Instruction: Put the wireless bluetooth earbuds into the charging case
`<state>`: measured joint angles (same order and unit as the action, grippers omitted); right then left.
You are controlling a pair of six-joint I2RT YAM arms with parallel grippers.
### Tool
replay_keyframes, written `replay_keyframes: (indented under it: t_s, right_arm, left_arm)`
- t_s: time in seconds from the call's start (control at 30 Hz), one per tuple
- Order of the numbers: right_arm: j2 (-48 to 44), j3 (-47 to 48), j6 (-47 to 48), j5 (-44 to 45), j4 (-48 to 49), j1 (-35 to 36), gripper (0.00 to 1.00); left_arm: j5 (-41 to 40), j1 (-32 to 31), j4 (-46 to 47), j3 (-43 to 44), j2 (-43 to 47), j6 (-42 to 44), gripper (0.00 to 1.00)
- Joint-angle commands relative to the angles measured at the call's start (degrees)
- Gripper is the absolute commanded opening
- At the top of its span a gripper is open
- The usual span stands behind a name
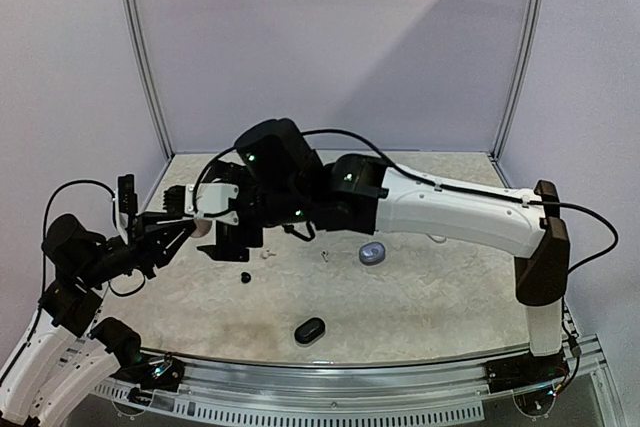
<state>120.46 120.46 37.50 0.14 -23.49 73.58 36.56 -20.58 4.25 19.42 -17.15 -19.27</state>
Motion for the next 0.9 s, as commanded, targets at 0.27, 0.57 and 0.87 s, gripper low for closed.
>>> replay_keyframes:
  t_s: [0.27, 0.57, 0.87]
  right_arm:
    - [0.23, 2.75, -22.71, -41.12, -11.54, -7.97, 0.85]
    - [4.27, 5.39, -30.69, -40.88, -7.62, -8.31, 0.59]
    - [6.08, 6.45, -33.25, -42.15, -5.22, -8.79, 0.29]
  left_arm:
    - [8.18, -0.02, 1.05, -0.80, 0.03, 6.47, 0.00]
    - [8.04, -0.01, 1.20, -1.09, -0.20, 6.08, 0.00]
    - [8.00, -0.03, 1.36, -1.38, 0.05, 5.38, 0.00]
